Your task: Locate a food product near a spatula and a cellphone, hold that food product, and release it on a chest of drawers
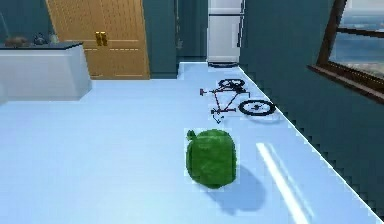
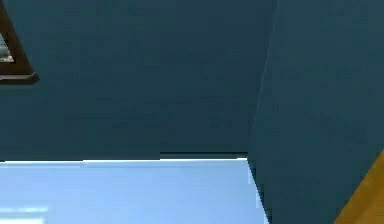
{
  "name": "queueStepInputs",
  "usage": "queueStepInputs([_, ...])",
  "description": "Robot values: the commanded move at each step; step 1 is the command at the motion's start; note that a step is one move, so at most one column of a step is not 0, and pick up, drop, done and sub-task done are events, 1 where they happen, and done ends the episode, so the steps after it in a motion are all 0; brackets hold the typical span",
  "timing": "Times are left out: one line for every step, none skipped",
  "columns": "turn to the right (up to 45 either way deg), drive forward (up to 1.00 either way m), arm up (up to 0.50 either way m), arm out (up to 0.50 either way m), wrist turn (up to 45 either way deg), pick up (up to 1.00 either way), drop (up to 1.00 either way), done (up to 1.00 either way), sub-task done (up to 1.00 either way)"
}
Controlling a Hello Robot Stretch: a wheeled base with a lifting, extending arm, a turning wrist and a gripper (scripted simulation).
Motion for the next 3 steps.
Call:
queueStepInputs([0.0, 0.35, 0.00, 0.00, 0.0, 0.00, 0.00, 0.00, 0.00])
queueStepInputs([-39.0, 0.00, 0.00, 0.00, 0.0, 0.00, 0.00, 0.00, 0.00])
queueStepInputs([0.0, 1.00, 0.00, 0.00, 0.0, 0.00, 0.00, 0.00, 0.00])
